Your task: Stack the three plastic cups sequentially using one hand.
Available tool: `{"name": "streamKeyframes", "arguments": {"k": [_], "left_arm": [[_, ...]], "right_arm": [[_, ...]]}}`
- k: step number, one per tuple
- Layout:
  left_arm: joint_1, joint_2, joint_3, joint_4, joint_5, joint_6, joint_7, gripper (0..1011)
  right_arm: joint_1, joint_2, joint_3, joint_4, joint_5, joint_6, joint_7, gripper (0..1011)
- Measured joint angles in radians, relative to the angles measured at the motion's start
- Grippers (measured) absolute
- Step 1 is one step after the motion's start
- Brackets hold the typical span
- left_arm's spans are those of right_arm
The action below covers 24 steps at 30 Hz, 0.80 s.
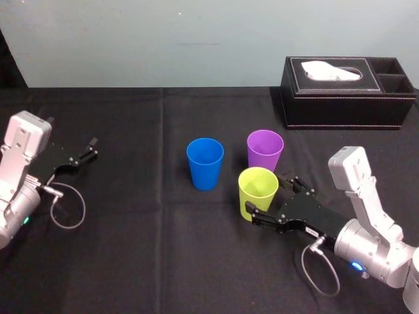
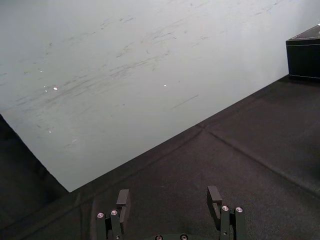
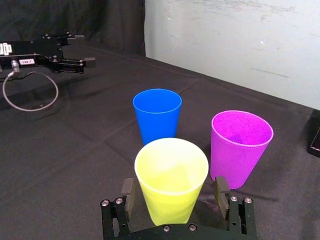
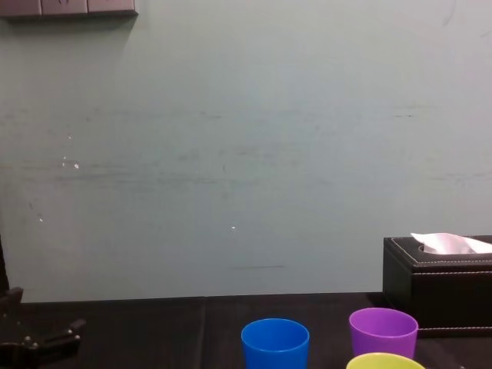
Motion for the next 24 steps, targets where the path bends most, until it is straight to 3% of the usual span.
{"name": "streamKeyframes", "arguments": {"k": [15, 24], "left_arm": [[0.0, 0.0, 0.0, 0.0, 0.0, 0.0, 0.0, 1011], [0.0, 0.0, 0.0, 0.0, 0.0, 0.0, 0.0, 1012]], "right_arm": [[0.024, -0.065, 0.011, 0.047, -0.026, -0.006, 0.03, 1004], [0.025, -0.067, 0.012, 0.049, -0.027, -0.007, 0.032, 1004]]}}
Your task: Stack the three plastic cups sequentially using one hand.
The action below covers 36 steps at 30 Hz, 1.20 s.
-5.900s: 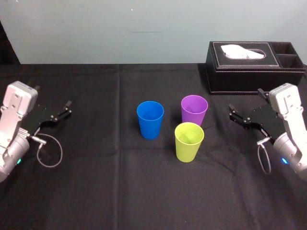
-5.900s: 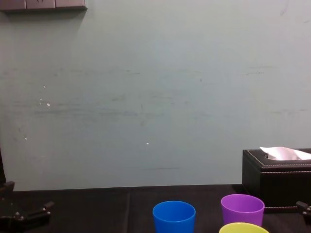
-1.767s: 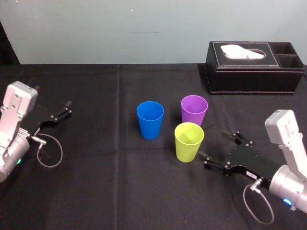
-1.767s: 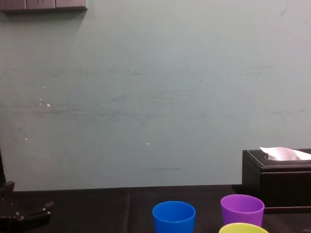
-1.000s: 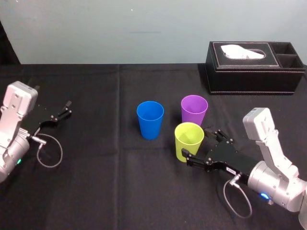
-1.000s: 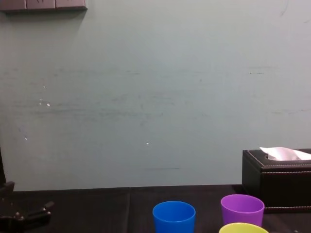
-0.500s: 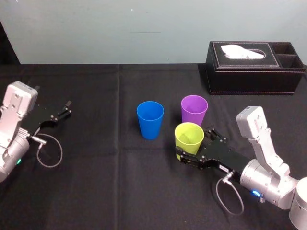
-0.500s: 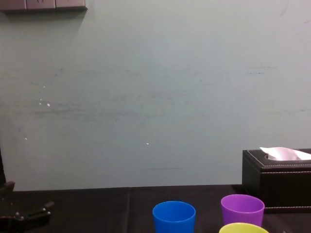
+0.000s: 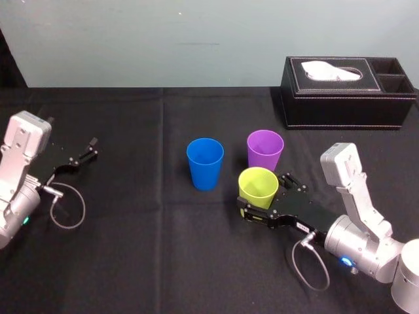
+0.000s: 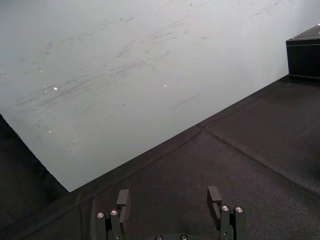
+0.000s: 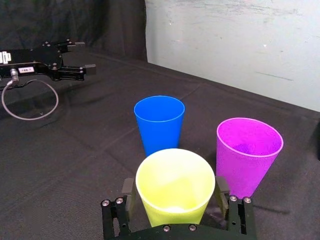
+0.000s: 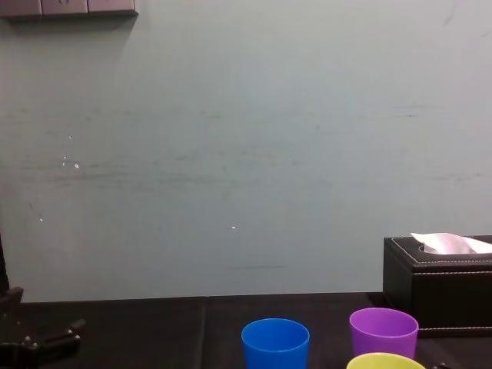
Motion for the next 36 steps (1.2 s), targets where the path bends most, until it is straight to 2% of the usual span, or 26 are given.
{"name": "streamKeyframes", "arguments": {"k": [6, 9, 12, 27, 31, 36], "left_arm": [[0.0, 0.0, 0.0, 0.0, 0.0, 0.0, 0.0, 1011], [0.0, 0.0, 0.0, 0.0, 0.0, 0.0, 0.0, 1011], [0.0, 0.0, 0.0, 0.0, 0.0, 0.0, 0.0, 1011], [0.0, 0.0, 0.0, 0.0, 0.0, 0.0, 0.0, 1012], [0.0, 0.0, 0.0, 0.0, 0.0, 0.0, 0.0, 1011], [0.0, 0.0, 0.0, 0.0, 0.0, 0.0, 0.0, 1011]], "right_arm": [[-0.001, 0.002, -0.001, -0.001, 0.0, 0.001, 0.0, 891], [-0.001, 0.002, -0.001, -0.002, 0.001, 0.001, -0.001, 795], [-0.001, 0.002, -0.001, -0.002, 0.001, 0.001, -0.001, 765], [-0.001, 0.003, -0.002, -0.004, 0.002, 0.002, -0.002, 734], [-0.008, 0.002, 0.029, 0.002, 0.021, -0.021, 0.013, 734], [-0.004, 0.004, 0.048, -0.008, 0.035, -0.021, 0.029, 734]]}}
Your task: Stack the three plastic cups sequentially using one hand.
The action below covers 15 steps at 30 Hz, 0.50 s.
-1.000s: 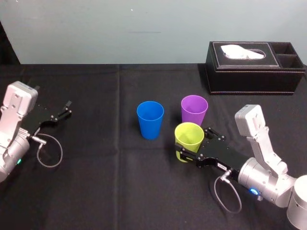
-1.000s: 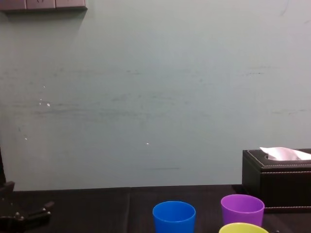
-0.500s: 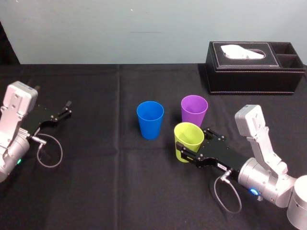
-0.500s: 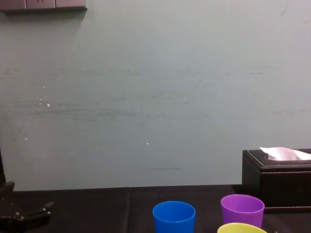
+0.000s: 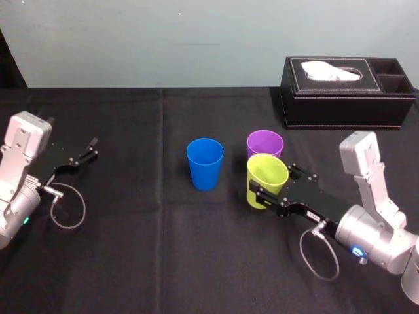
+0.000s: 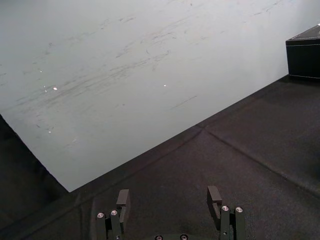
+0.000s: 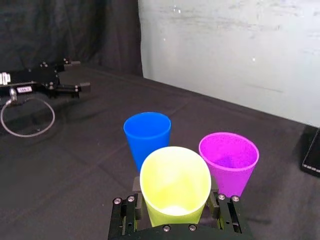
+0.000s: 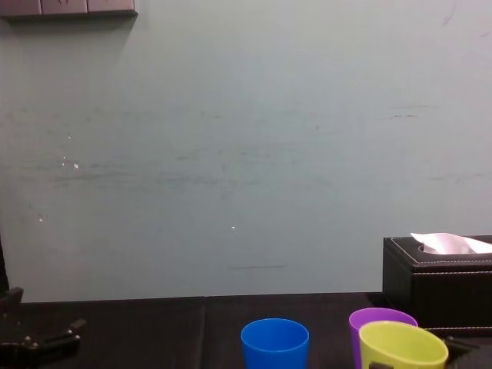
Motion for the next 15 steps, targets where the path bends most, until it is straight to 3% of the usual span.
{"name": "streamKeyframes", "arguments": {"k": [7, 15], "left_arm": [[0.0, 0.0, 0.0, 0.0, 0.0, 0.0, 0.0, 1011], [0.0, 0.0, 0.0, 0.0, 0.0, 0.0, 0.0, 1011]], "right_arm": [[0.033, 0.011, -0.001, -0.043, 0.019, 0.067, 0.023, 734], [0.148, 0.029, -0.046, -0.072, 0.038, 0.193, 0.06, 735]]}}
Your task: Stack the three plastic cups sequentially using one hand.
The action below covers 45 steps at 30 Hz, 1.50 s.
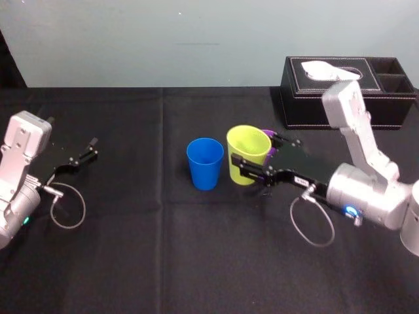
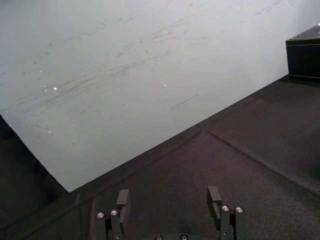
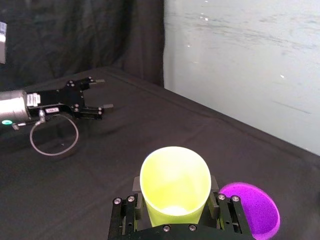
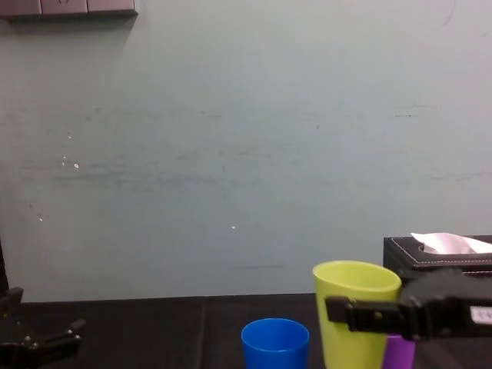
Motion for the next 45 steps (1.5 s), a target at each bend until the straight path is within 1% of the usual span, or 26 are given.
{"name": "streamKeyframes", "arguments": {"k": [1, 2, 3, 6, 8, 10, 18, 27, 45], "left_arm": [[0.0, 0.0, 0.0, 0.0, 0.0, 0.0, 0.0, 1011], [0.0, 0.0, 0.0, 0.0, 0.0, 0.0, 0.0, 1011], [0.0, 0.0, 0.0, 0.0, 0.0, 0.0, 0.0, 1011], [0.0, 0.0, 0.0, 0.0, 0.0, 0.0, 0.0, 1011], [0.0, 0.0, 0.0, 0.0, 0.0, 0.0, 0.0, 1012], [0.0, 0.0, 0.0, 0.0, 0.0, 0.0, 0.0, 1011], [0.0, 0.0, 0.0, 0.0, 0.0, 0.0, 0.0, 1011], [0.0, 0.0, 0.0, 0.0, 0.0, 0.0, 0.0, 1011], [0.0, 0.0, 0.0, 0.0, 0.0, 0.0, 0.0, 1011]], "right_arm": [[0.012, 0.0, -0.005, 0.002, 0.001, 0.01, 0.004, 735], [0.039, -0.001, -0.016, 0.01, 0.002, 0.025, 0.01, 735], [0.039, -0.001, -0.016, 0.01, 0.002, 0.025, 0.01, 734], [0.097, -0.01, -0.039, 0.038, 0.007, 0.05, 0.023, 735], [0.117, -0.015, -0.046, 0.052, 0.01, 0.055, 0.028, 735], [0.148, -0.024, -0.06, 0.075, 0.015, 0.06, 0.031, 735], [0.194, -0.042, -0.088, 0.113, 0.021, 0.06, 0.031, 735], [0.243, -0.069, -0.125, 0.159, 0.024, 0.045, 0.028, 735], [0.307, -0.103, -0.174, 0.236, 0.018, 0.033, 0.039, 735]]}}
